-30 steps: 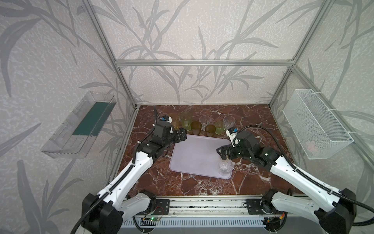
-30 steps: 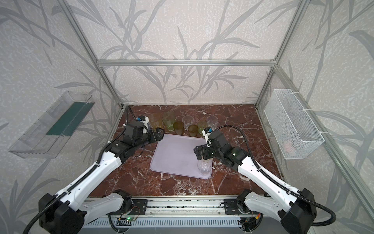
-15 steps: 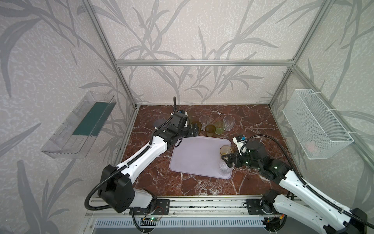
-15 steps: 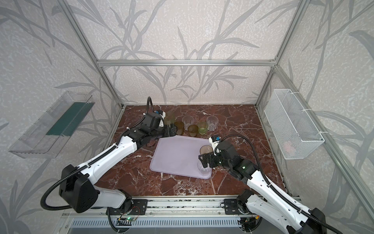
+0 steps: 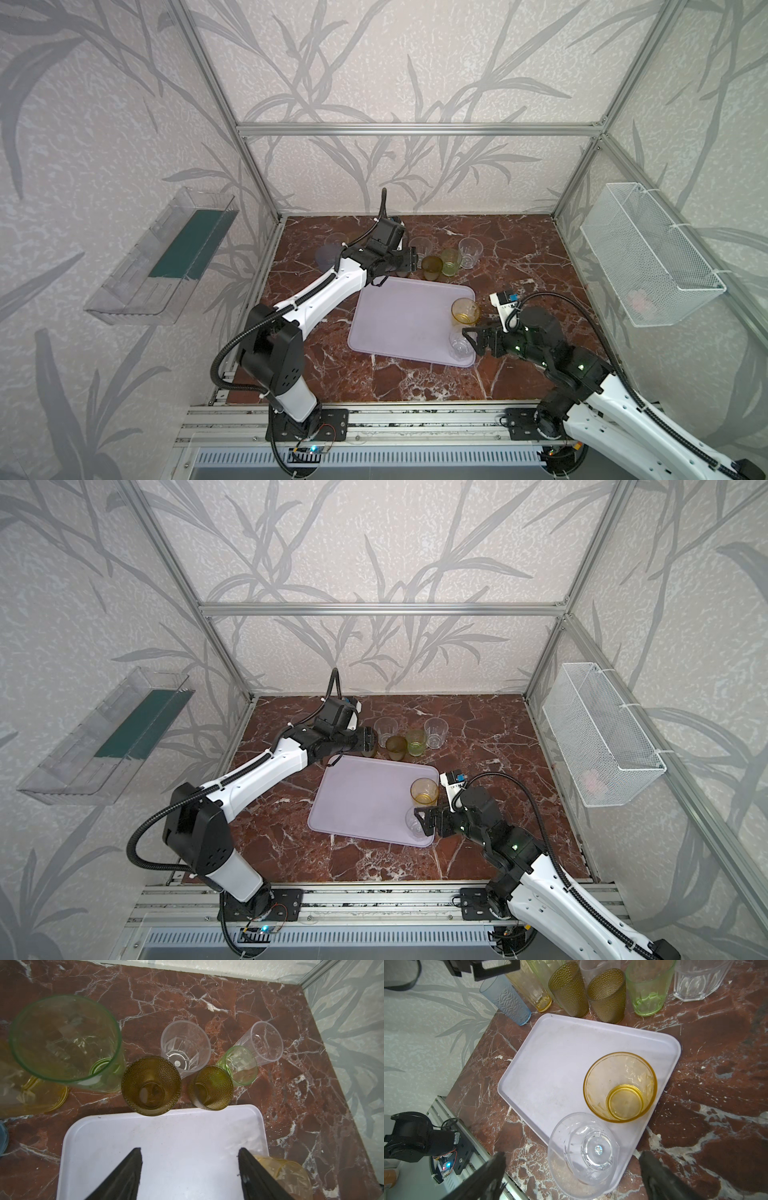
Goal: Place the glasses into the tray
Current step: Pick up the glass from the top-center of the table.
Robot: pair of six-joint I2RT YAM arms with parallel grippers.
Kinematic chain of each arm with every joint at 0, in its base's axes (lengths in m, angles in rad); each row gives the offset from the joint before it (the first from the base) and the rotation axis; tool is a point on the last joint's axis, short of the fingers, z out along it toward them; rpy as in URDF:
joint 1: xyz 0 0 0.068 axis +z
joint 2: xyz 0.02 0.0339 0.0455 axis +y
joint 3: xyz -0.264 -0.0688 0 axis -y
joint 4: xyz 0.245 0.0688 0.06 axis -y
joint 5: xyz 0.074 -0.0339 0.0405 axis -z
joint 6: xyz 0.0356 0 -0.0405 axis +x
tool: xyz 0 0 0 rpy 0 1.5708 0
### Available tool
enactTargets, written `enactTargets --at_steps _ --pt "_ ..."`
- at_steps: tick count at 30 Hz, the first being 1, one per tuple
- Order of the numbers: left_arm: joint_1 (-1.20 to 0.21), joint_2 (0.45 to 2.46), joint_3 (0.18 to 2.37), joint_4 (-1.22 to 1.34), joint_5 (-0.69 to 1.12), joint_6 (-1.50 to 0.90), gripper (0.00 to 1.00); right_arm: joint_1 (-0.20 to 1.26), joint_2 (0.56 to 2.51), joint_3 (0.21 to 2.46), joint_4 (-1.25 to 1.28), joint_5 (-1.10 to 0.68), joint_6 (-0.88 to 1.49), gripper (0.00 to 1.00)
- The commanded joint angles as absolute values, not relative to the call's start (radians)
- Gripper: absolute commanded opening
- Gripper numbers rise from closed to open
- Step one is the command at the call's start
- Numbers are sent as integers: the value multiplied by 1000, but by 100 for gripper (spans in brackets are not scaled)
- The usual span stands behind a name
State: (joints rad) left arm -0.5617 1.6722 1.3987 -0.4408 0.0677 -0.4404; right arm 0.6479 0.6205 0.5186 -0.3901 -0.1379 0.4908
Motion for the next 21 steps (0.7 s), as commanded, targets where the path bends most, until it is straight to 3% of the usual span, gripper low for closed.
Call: enactTargets --at_steps 1,4,8,13,19,21 --pt "-571 1715 1453 -491 37 -395 67 644 600 508 -387 -122 511 99" --pt "-576 1764 1504 -529 0 -368 65 645 596 496 -382 -118 520 99" --pt "-578 1824 1565 -570 -29 -340 51 643 604 488 -383 -124 526 99" --pt "-581 1881 1617 -601 -53 -320 50 644 604 486 -388 -120 529 99" --pt "-583 1935 1667 -632 -89 -296 41 644 605 478 -383 -114 534 99" --pt "-582 1952 1680 -637 -93 -292 30 643 604 476 -384 -112 535 99"
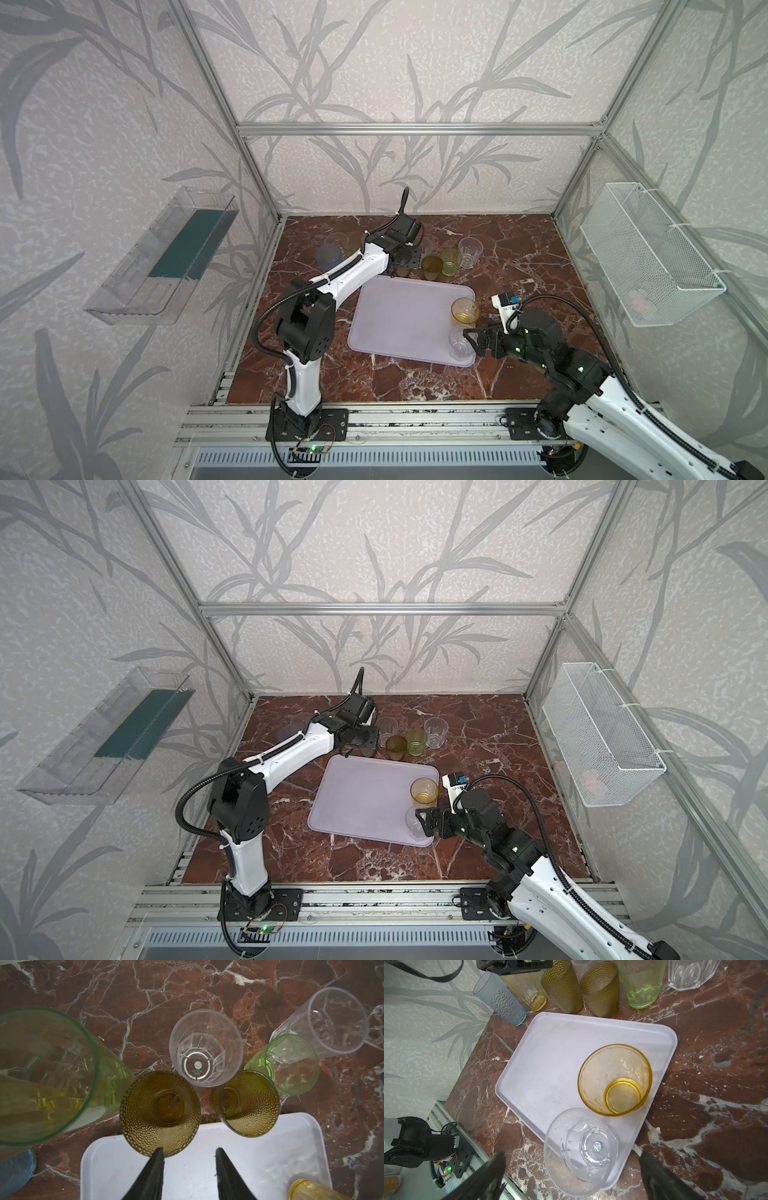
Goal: Place the glasses into the tray
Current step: Pick up the glass from the top-center of the table.
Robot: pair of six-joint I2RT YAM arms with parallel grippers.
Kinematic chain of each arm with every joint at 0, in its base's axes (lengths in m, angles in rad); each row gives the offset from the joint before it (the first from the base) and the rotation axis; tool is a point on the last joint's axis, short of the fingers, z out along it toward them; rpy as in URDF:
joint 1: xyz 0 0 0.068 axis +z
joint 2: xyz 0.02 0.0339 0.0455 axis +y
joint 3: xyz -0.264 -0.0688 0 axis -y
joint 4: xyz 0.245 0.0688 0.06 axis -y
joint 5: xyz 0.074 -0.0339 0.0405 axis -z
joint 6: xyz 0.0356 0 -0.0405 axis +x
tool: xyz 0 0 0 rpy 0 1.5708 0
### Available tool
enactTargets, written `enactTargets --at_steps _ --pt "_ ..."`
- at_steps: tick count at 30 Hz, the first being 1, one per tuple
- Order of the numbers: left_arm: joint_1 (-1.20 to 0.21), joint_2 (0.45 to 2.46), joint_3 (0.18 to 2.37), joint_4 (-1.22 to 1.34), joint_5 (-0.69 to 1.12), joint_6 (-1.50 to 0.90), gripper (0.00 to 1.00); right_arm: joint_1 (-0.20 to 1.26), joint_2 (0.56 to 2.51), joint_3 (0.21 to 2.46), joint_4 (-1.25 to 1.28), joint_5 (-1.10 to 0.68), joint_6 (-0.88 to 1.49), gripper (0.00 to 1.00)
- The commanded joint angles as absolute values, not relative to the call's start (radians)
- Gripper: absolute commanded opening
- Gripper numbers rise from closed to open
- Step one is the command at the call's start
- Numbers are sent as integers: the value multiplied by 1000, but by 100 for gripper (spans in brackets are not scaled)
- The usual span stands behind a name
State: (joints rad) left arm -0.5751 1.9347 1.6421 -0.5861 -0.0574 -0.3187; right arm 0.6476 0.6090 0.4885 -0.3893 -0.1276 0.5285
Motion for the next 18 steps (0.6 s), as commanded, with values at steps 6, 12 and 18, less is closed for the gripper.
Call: enactTargets --at_steps 6,12,18 --pt "-583 2002 1722 -660 -85 -282 29 641 594 477 -392 -109 540 99" --pt "-587 2037 1754 -678 -88 -271 29 641 586 477 -402 -103 541 99" --pt "-591 2073 1794 -700 -91 -261 30 640 585 477 -405 -101 543 99"
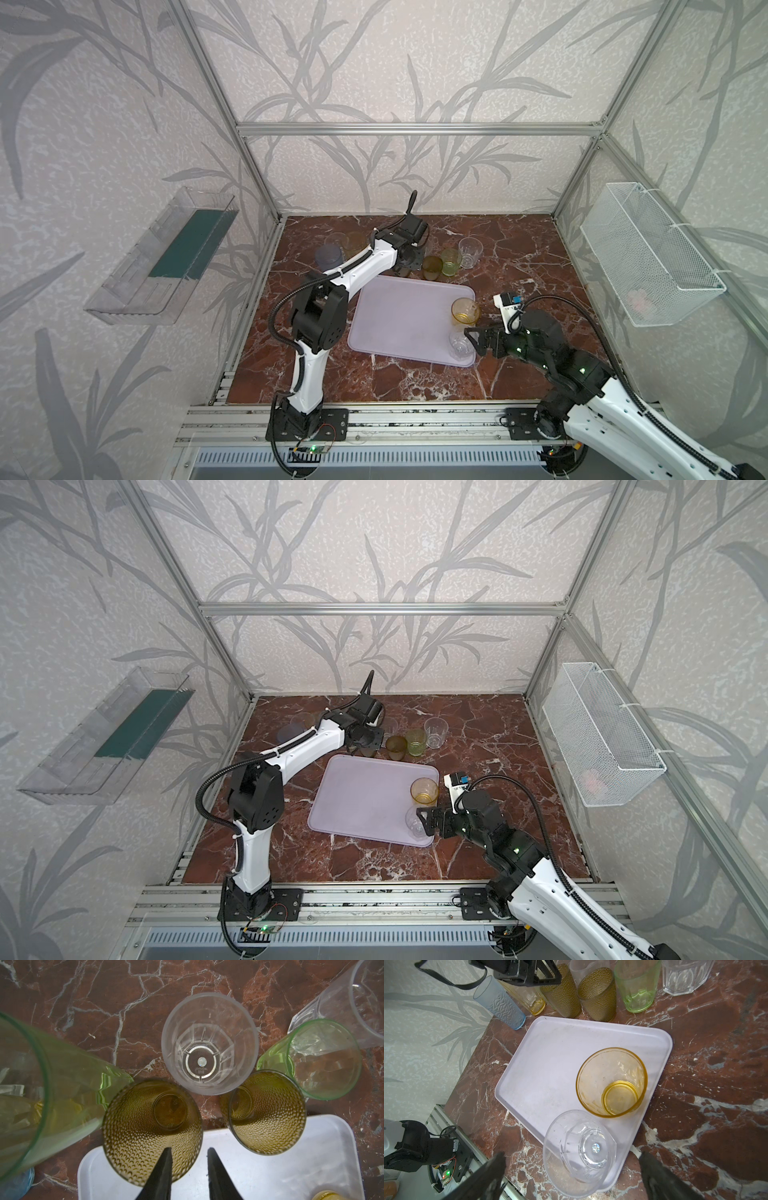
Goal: Place the glasses into the tray
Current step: Pick up the glass from the top-center of the table.
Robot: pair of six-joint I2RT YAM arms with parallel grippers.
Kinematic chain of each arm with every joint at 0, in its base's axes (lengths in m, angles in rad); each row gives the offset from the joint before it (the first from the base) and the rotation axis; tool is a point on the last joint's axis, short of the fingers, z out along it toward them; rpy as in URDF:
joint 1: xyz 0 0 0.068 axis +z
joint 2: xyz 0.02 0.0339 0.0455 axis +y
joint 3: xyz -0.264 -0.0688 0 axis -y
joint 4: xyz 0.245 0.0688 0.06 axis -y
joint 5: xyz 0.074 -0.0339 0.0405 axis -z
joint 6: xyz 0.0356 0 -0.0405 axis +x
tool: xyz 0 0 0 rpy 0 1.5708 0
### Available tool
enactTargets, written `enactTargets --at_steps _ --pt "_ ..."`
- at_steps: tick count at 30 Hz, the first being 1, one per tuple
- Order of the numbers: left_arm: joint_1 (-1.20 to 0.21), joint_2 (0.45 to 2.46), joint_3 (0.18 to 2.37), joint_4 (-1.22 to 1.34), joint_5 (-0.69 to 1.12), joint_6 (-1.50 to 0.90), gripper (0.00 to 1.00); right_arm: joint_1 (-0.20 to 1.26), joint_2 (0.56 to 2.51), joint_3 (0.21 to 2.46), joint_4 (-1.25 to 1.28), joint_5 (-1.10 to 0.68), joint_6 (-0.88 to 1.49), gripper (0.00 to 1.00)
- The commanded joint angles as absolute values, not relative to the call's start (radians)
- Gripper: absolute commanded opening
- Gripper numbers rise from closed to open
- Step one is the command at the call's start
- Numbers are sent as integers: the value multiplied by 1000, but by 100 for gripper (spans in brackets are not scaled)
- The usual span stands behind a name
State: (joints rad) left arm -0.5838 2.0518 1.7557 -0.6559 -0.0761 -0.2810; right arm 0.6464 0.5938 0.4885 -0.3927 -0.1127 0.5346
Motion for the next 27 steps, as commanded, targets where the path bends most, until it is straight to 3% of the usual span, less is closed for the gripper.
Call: enactTargets --at_steps 1,9,12,18,27 --pt "-593 2081 1799 -705 -93 -259 29 640 584 477 -405 -100 544 99" --pt "-594 2152 1891 -797 -127 -242 28 639 583 477 -414 -92 545 99" --pt "-594 2167 1902 -804 -132 -237 20 637 581 477 -417 -89 545 99" --pt "-601 2172 1908 -806 -133 -237 19 635 576 484 -429 -82 540 99" --pt "-608 2166 1916 -825 -157 -233 9 635 566 486 -433 -77 540 99"
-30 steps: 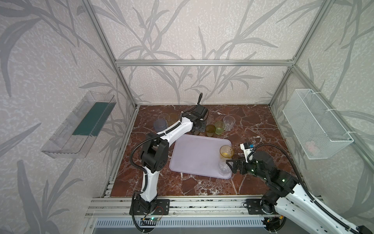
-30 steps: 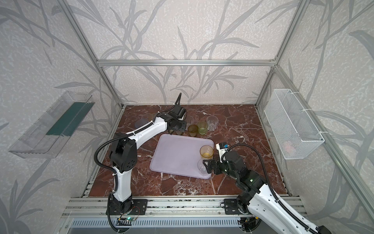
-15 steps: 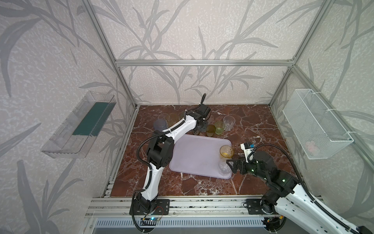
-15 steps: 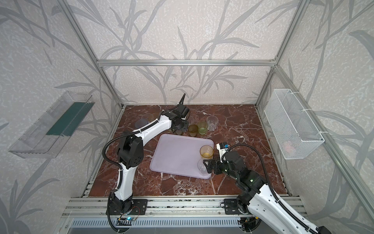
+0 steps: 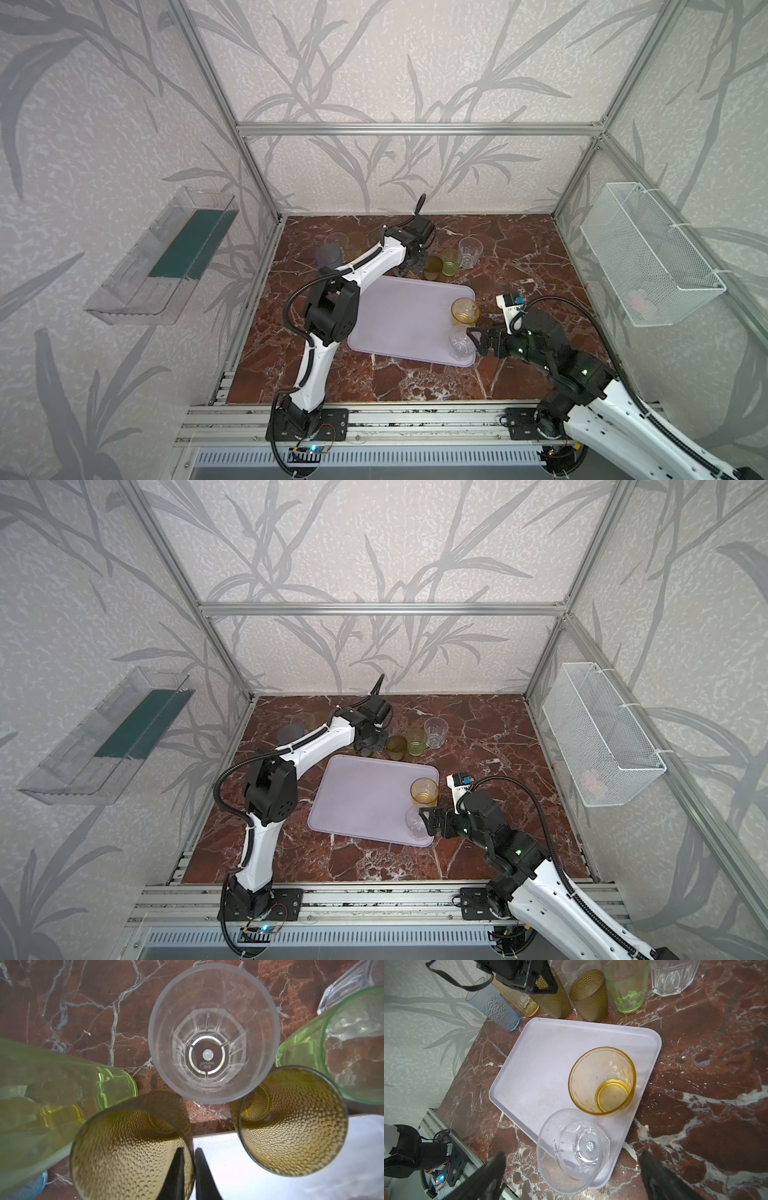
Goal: Place the glasses into the tray
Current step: Pick up the glass from the top-center of the table.
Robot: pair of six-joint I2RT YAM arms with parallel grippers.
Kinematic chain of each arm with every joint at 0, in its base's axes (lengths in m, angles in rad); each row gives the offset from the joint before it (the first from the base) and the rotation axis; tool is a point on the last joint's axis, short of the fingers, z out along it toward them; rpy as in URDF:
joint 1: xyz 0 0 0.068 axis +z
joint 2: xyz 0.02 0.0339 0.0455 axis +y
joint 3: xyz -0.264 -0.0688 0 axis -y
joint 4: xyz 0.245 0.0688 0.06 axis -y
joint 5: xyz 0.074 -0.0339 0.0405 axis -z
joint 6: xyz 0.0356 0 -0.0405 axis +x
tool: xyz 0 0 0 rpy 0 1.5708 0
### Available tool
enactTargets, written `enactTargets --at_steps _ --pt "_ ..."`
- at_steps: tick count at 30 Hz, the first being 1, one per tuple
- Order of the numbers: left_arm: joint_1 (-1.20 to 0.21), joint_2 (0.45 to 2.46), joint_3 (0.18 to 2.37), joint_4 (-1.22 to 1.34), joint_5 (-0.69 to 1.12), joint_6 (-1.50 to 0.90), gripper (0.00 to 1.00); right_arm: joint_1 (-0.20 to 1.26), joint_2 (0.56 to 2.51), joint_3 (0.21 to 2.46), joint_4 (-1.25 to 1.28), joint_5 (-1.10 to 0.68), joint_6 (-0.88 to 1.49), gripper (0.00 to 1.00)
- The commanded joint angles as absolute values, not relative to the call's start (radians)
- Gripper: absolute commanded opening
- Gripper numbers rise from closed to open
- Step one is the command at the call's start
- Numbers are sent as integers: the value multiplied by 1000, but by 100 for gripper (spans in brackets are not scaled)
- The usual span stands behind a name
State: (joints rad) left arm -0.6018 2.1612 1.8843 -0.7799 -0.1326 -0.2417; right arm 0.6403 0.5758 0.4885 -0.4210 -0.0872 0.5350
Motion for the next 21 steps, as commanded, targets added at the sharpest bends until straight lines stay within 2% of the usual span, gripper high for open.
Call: enactTargets --at_steps 1,5,9,21 --pt "-608 2165 1917 -828 -158 -232 9 636 567 486 -432 -79 540 99" --pt "-609 2159 1917 -837 -162 -234 8 635 566 488 -433 -80 544 99" --pt "-614 2141 1913 -845 -167 -239 2 634 563 486 -431 -77 555 99" --pt "-641 2033 1855 -850 -197 -248 0 633 527 469 -433 -79 581 99"
